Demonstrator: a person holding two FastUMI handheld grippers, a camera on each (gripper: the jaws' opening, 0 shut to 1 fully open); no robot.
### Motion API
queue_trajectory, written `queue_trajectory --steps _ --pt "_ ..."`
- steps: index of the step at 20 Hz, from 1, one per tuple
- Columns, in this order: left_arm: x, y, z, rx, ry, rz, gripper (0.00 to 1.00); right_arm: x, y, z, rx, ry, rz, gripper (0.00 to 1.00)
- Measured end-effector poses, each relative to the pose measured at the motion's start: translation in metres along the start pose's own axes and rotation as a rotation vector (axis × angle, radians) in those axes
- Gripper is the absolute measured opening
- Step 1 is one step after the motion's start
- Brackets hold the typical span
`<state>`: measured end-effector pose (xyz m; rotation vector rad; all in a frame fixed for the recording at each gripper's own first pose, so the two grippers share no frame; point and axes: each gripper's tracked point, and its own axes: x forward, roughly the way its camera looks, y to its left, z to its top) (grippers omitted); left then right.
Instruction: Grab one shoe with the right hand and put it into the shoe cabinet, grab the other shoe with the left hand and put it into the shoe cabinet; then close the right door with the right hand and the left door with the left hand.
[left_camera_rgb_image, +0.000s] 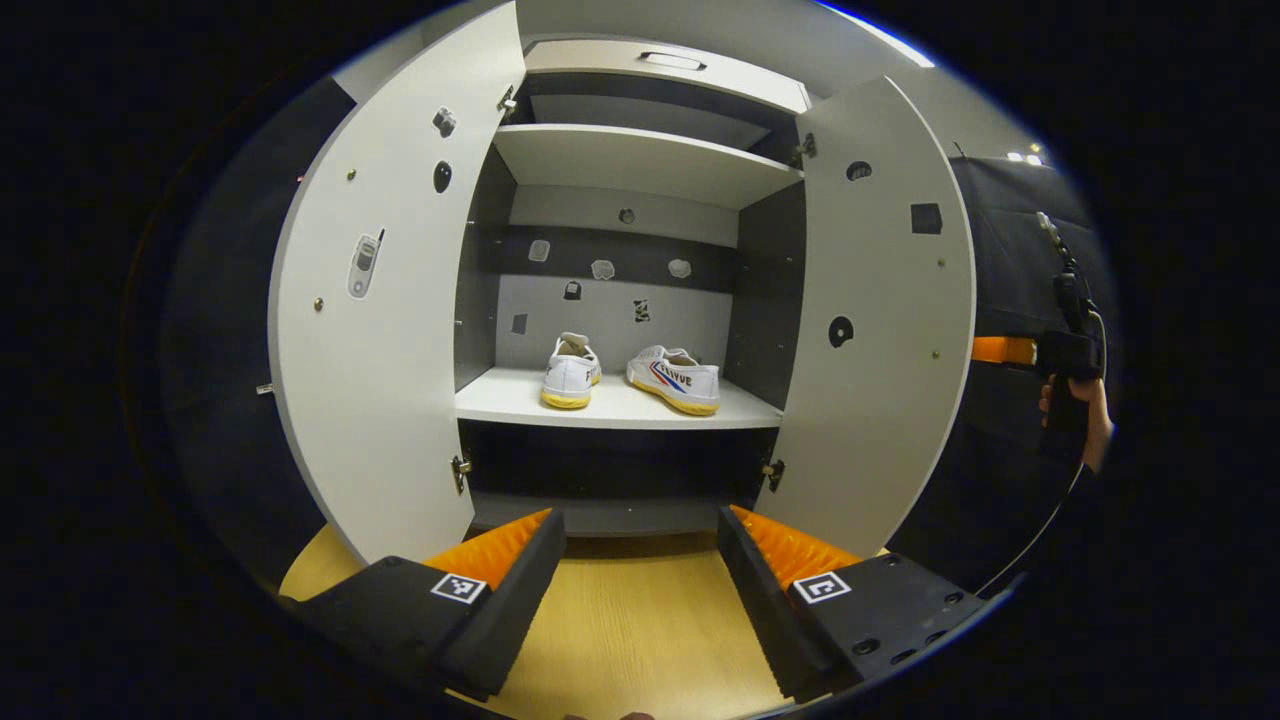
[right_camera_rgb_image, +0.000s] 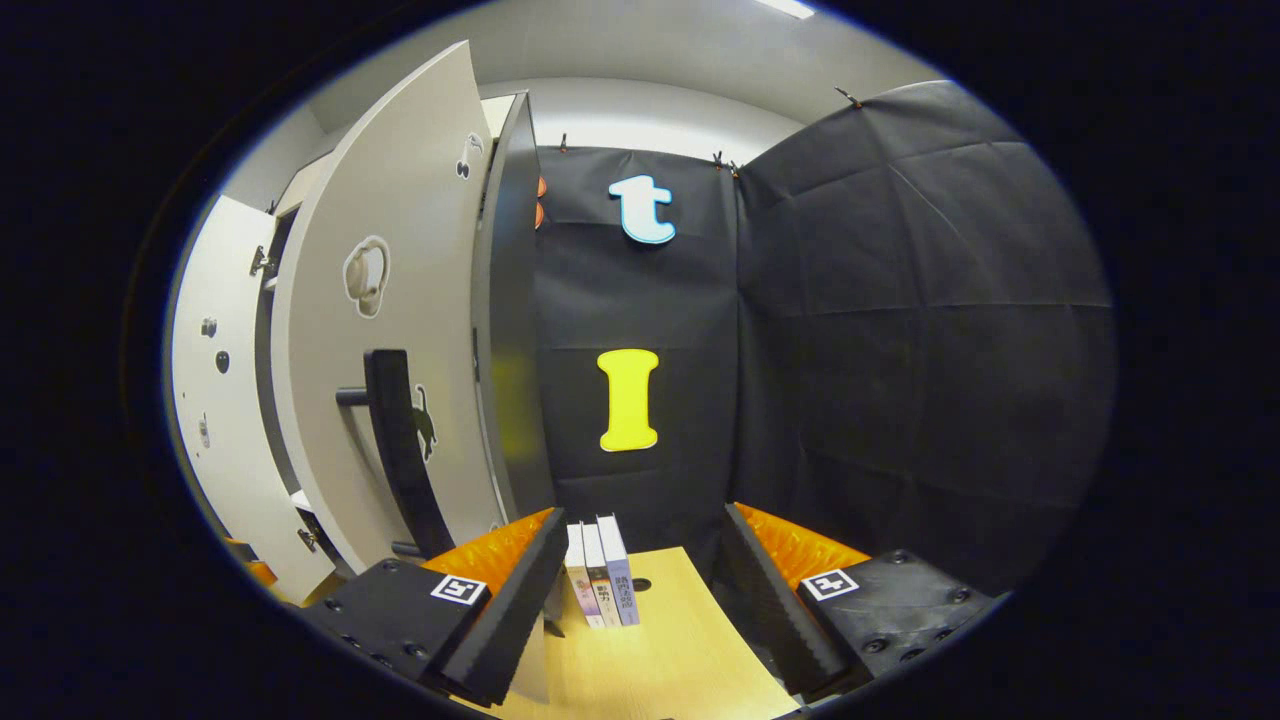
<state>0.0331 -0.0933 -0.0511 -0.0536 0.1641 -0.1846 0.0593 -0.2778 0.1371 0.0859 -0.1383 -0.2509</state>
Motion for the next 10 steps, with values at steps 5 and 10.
queue_trajectory --steps 5,10 --pt "-0.006 -0.016 -0.004 0.036 -0.006 0.028 0.95 0.012 0.030 0.004 0.052 0.021 0.128 0.98" --pt "-0.010 -0.027 -0.021 -0.008 0.013 0.065 0.95 0.010 0.043 -0.006 0.025 0.053 0.189 0.98"
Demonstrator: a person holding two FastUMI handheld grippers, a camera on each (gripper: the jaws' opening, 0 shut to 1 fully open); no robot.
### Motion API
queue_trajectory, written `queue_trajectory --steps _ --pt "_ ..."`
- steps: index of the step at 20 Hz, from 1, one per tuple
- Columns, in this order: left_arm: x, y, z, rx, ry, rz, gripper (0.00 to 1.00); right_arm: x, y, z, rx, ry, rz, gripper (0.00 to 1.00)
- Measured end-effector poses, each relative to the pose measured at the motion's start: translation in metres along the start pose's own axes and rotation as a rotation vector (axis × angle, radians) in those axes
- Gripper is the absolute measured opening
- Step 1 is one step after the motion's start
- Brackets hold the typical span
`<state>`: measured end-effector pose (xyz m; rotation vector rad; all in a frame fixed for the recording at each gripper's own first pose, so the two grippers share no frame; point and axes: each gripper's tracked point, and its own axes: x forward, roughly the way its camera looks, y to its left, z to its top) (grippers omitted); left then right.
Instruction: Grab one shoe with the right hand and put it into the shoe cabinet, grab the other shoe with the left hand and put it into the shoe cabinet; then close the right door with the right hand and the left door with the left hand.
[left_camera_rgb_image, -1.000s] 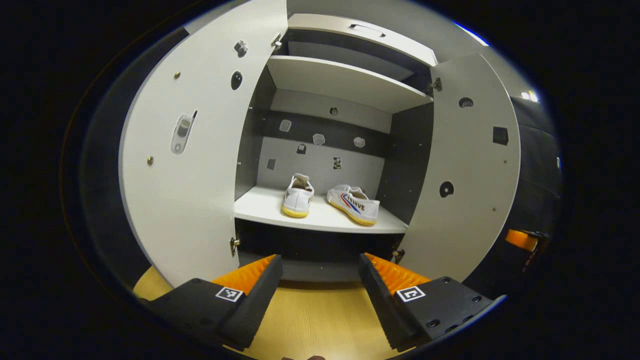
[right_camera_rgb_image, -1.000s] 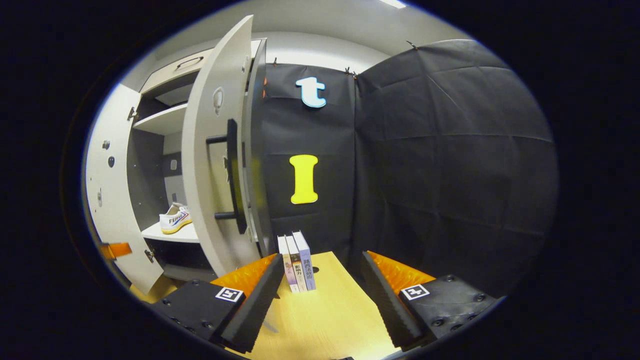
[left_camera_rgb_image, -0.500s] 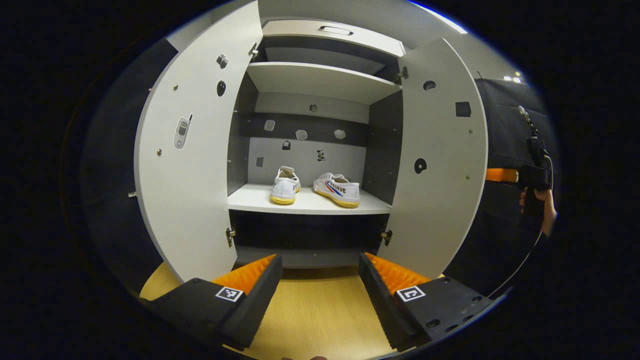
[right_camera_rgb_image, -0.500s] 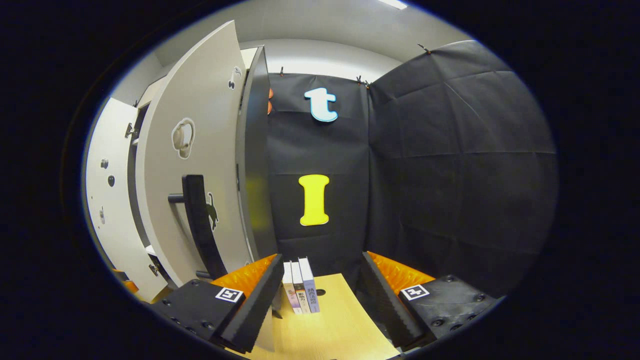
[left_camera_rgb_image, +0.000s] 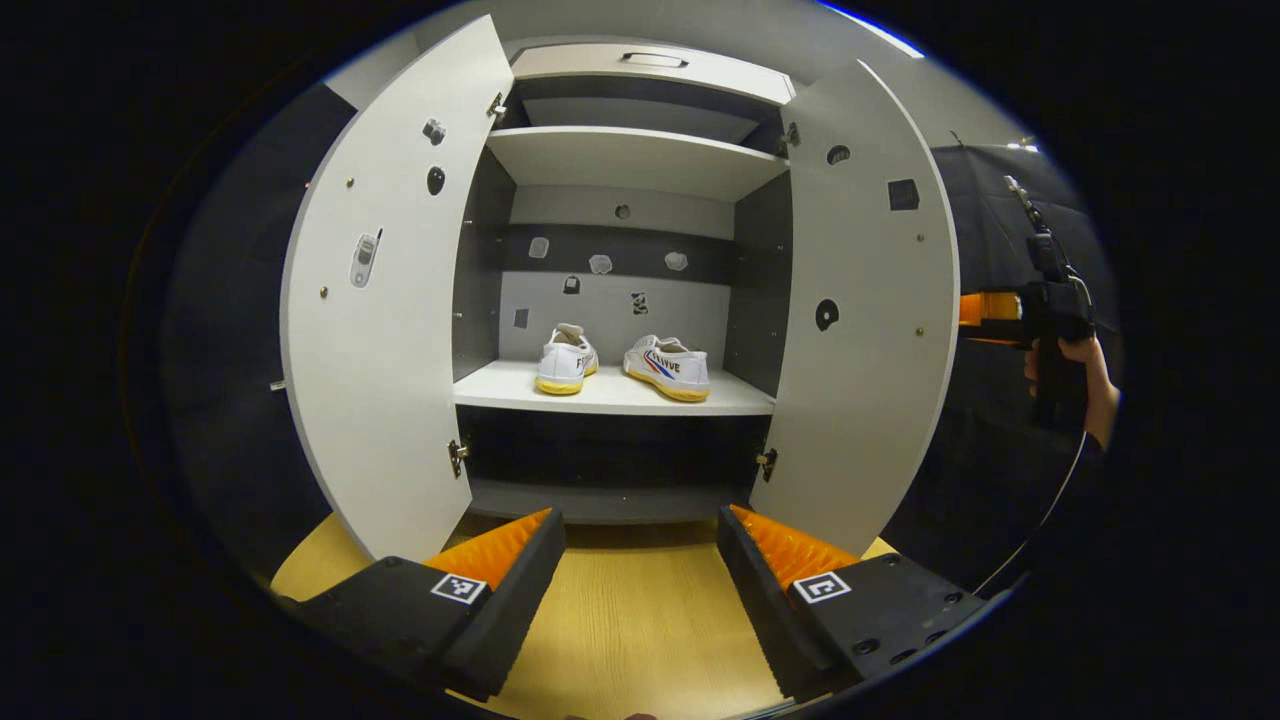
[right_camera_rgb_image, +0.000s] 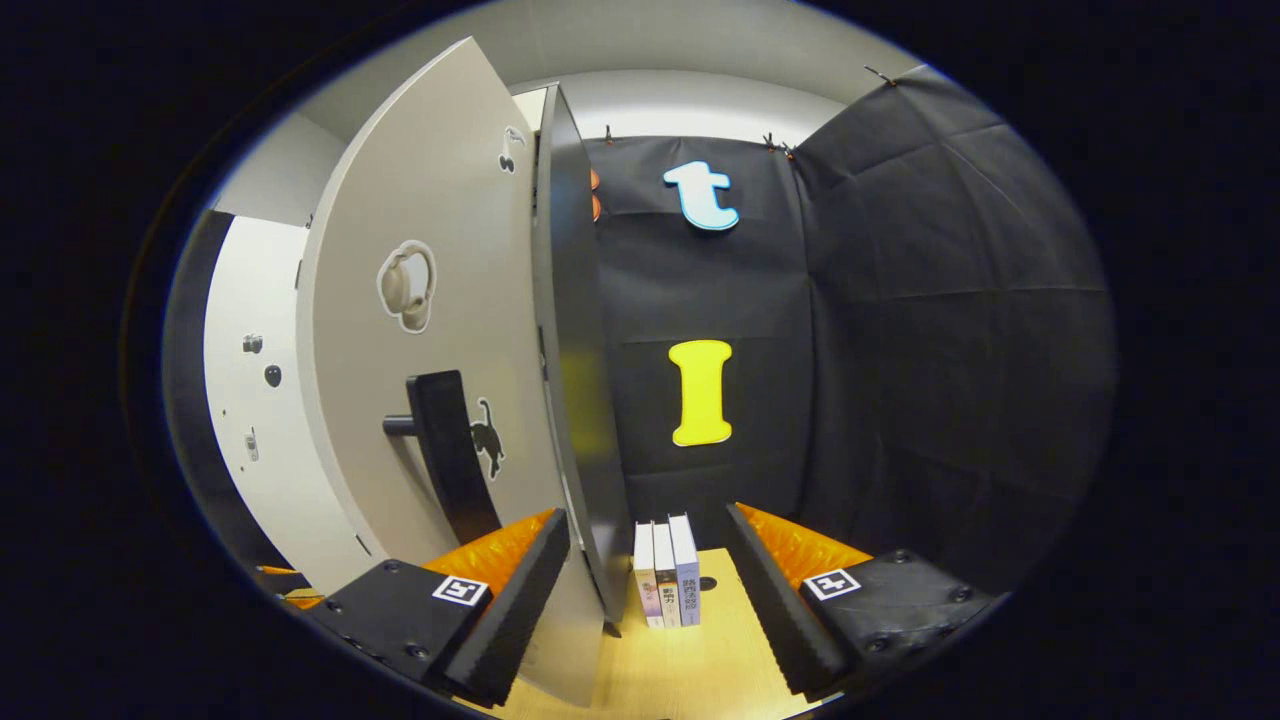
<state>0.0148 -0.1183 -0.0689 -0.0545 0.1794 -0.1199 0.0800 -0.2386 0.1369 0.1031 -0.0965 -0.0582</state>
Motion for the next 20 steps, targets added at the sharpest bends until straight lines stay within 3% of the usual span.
queue_trajectory --steps 4,11,20 --pt "-0.004 0.001 0.001 0.020 0.000 0.011 0.95 -0.003 0.003 0.006 -0.057 -0.019 -0.022 0.97" --pt "-0.011 0.021 0.008 0.021 -0.016 0.005 0.95 -0.006 0.020 0.001 -0.044 0.003 -0.036 0.97" --pt "-0.032 0.086 0.009 -0.001 -0.029 0.039 0.95 0.004 0.111 -0.010 -0.060 0.008 0.019 0.97"
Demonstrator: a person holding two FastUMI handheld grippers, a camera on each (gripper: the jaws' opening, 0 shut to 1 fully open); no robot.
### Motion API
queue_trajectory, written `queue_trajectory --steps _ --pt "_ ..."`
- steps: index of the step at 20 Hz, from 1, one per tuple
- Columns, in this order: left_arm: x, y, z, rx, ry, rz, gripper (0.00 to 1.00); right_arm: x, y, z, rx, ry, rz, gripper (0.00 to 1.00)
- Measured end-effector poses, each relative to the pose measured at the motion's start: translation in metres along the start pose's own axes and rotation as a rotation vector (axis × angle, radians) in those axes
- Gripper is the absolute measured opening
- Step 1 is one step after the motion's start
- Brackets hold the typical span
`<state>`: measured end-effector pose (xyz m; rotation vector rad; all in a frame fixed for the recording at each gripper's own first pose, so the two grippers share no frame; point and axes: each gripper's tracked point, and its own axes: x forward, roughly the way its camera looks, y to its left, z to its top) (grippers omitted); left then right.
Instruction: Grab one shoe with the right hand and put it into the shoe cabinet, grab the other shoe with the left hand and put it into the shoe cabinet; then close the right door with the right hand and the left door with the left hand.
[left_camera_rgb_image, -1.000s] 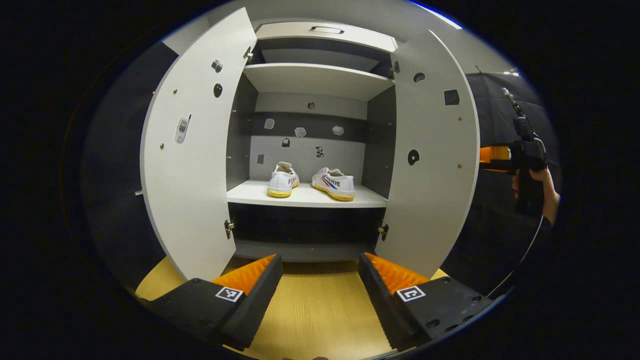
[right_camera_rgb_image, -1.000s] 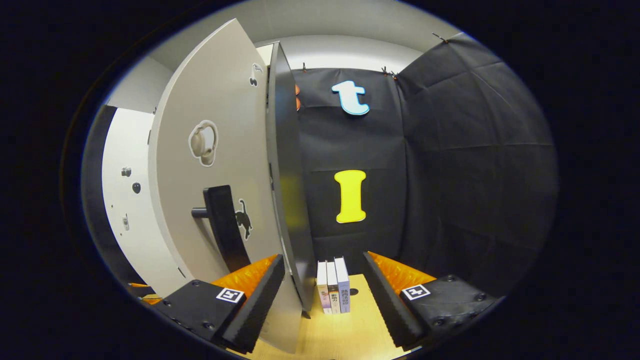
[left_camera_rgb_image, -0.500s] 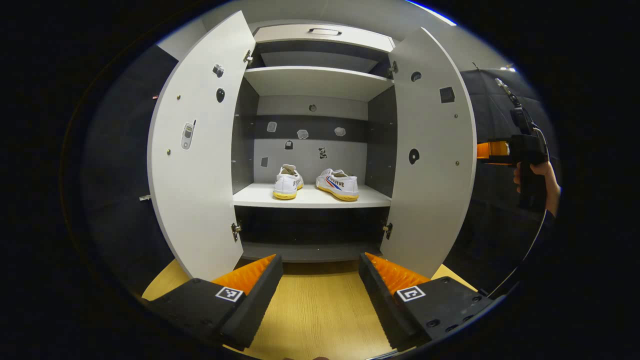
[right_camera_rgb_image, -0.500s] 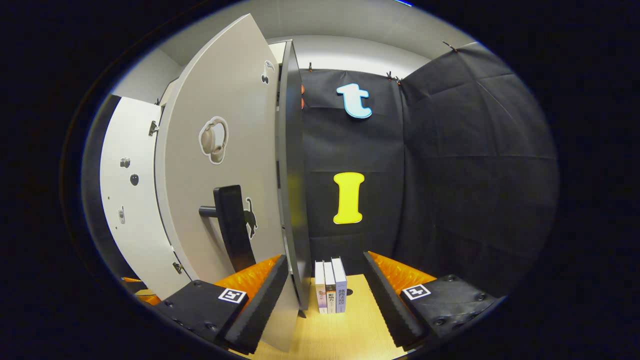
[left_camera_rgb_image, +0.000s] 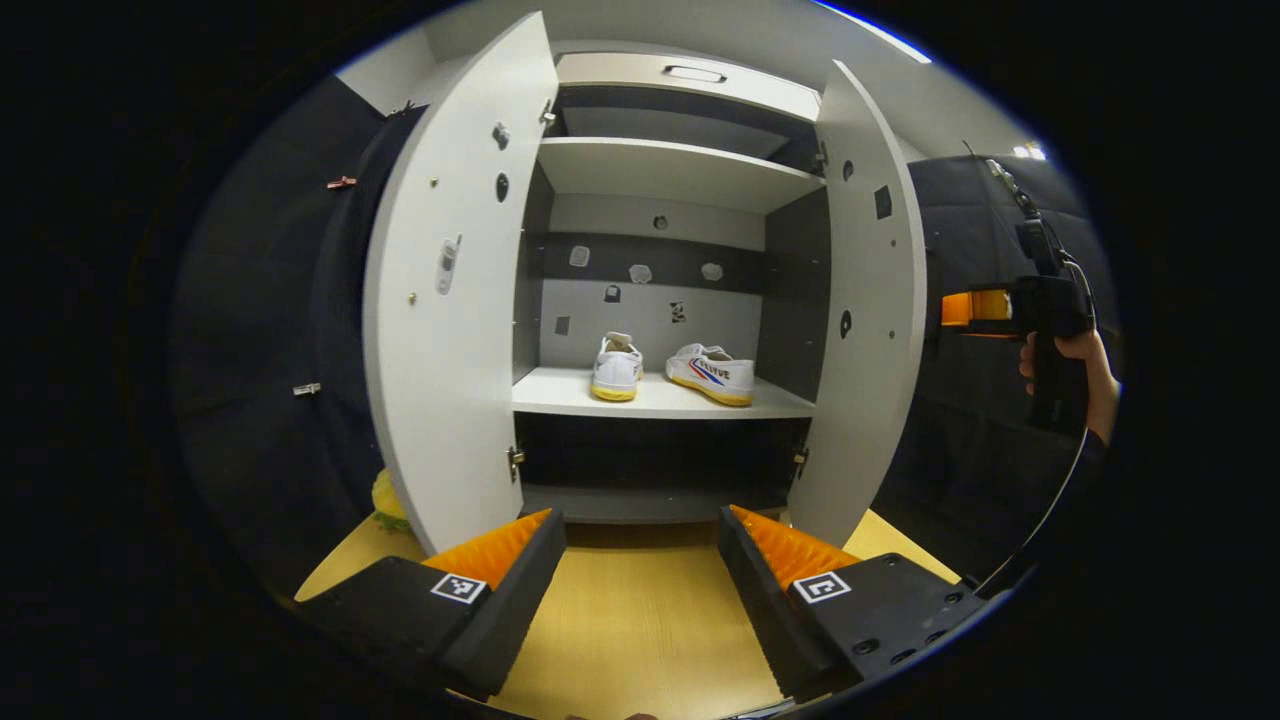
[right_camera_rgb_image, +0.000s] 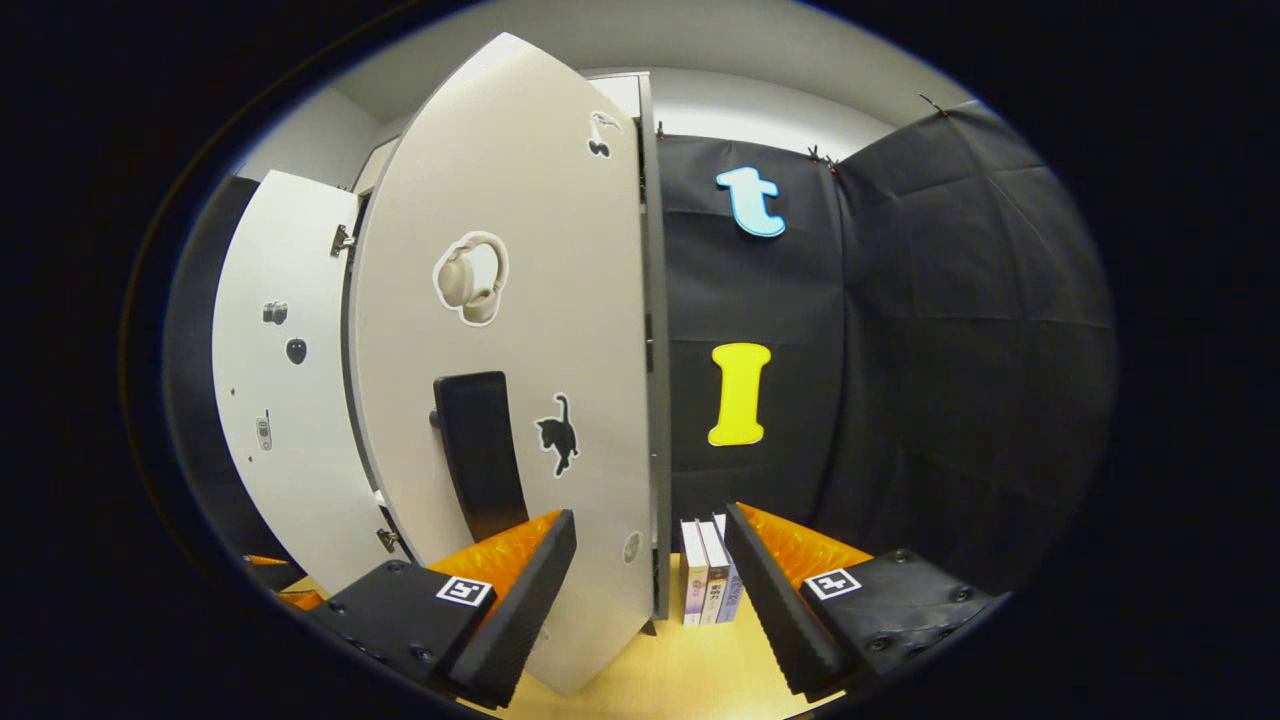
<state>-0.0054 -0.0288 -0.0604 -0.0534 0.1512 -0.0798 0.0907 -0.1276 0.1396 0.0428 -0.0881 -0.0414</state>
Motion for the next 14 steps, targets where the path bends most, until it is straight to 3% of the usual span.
queue_trajectory --steps 8,14 --pt "-0.037 0.079 -0.001 -0.035 -0.025 0.114 0.95 0.031 0.108 -0.009 0.058 0.013 0.105 0.98" --pt "-0.064 0.150 -0.002 -0.056 -0.035 0.197 0.95 -0.001 0.142 -0.029 0.018 -0.014 0.112 0.98"
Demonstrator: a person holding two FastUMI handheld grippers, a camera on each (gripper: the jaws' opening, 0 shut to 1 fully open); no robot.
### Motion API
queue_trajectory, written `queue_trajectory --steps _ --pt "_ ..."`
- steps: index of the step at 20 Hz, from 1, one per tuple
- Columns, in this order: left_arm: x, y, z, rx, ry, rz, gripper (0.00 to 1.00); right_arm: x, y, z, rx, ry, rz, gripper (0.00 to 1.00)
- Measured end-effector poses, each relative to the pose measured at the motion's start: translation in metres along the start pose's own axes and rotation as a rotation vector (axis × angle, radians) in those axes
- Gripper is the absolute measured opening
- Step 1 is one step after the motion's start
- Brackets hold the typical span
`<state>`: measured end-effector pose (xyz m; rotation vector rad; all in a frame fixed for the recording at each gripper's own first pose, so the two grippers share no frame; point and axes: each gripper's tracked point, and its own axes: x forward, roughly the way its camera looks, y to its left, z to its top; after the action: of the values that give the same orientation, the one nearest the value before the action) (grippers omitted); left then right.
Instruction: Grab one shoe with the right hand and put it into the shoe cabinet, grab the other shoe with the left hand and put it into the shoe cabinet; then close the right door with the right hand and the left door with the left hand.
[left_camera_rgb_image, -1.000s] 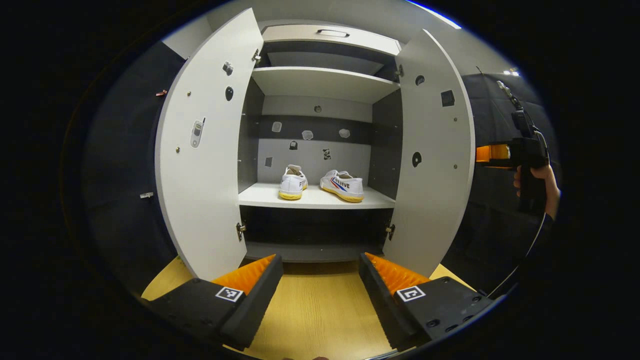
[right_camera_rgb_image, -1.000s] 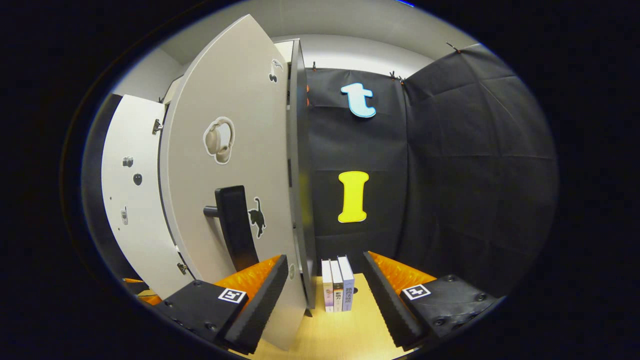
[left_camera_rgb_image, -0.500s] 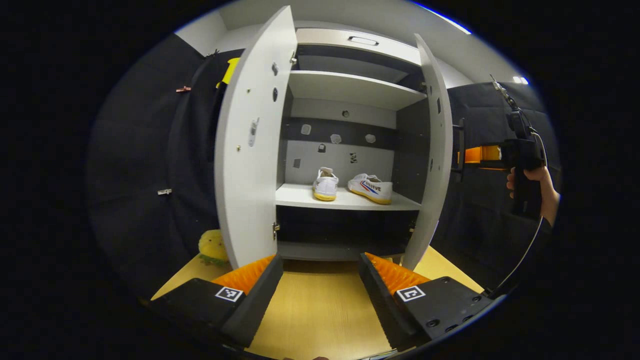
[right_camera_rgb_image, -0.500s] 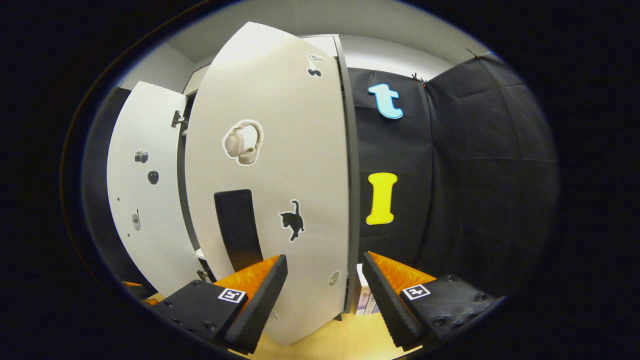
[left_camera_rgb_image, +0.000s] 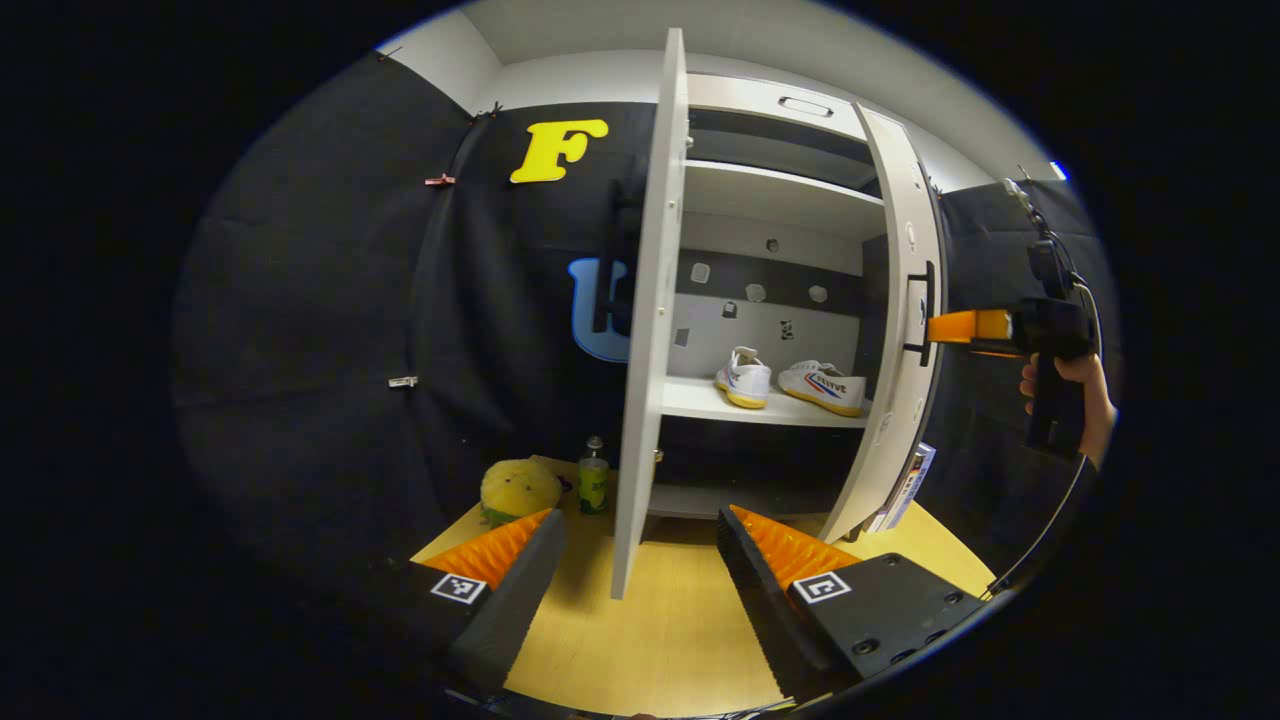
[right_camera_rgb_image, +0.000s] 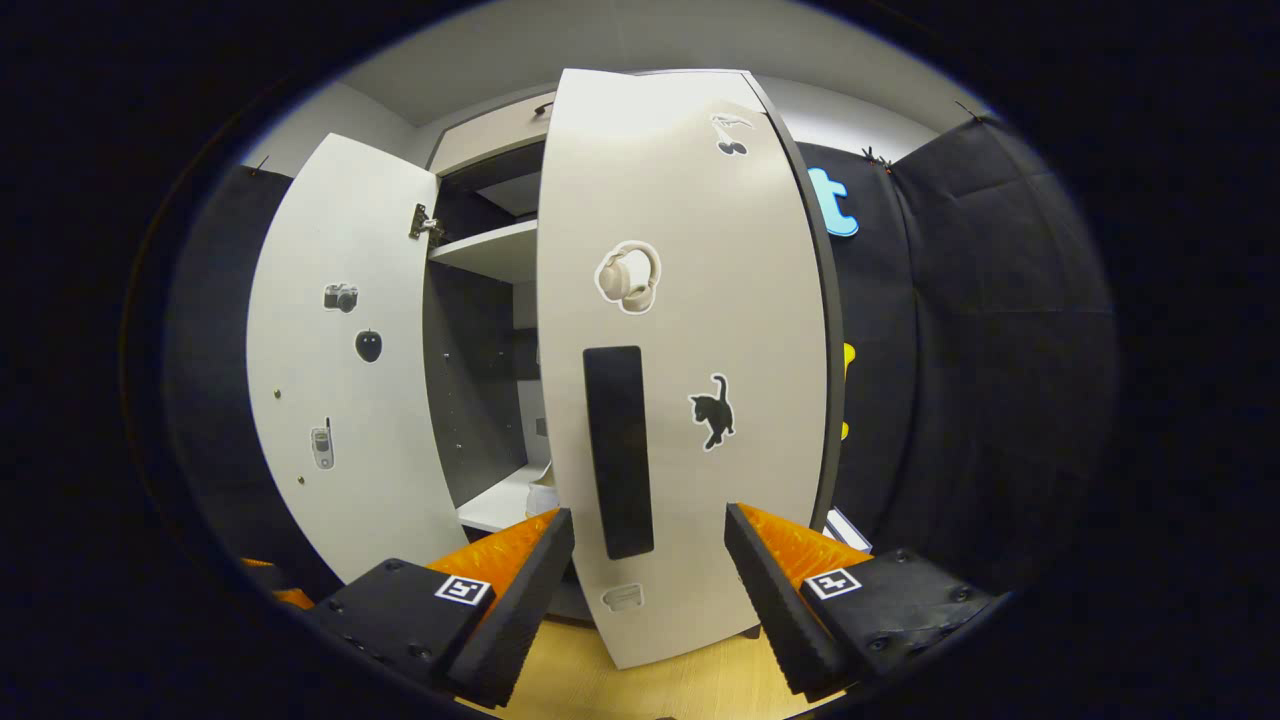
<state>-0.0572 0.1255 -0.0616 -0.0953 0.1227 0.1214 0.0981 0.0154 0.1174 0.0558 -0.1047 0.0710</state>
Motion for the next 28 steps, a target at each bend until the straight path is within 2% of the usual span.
queue_trajectory --steps 4,7,10,15,21,26,28 --pt "0.018 0.047 0.026 -0.018 -0.027 0.019 0.95 -0.033 0.001 -0.038 0.021 0.059 -0.017 0.98" --pt "0.038 0.071 0.057 -0.014 -0.052 0.000 0.95 -0.061 -0.025 -0.055 0.014 0.082 -0.096 0.98" --pt "0.060 0.073 0.080 0.023 -0.038 -0.089 0.95 -0.087 -0.041 -0.070 0.053 0.118 -0.140 0.99" --pt "0.097 0.087 0.130 0.017 -0.075 -0.100 0.95 -0.126 -0.074 -0.078 0.005 0.112 -0.245 0.98" --pt "0.137 0.097 0.171 0.038 -0.103 -0.096 0.95 -0.148 -0.073 -0.103 0.049 0.157 -0.280 0.99" --pt "0.144 0.080 0.181 0.014 -0.118 -0.162 0.95 -0.153 -0.064 -0.114 0.067 0.174 -0.286 0.99" --pt "0.142 0.081 0.188 0.024 -0.136 -0.148 0.95 -0.150 -0.059 -0.117 0.075 0.180 -0.279 0.99"
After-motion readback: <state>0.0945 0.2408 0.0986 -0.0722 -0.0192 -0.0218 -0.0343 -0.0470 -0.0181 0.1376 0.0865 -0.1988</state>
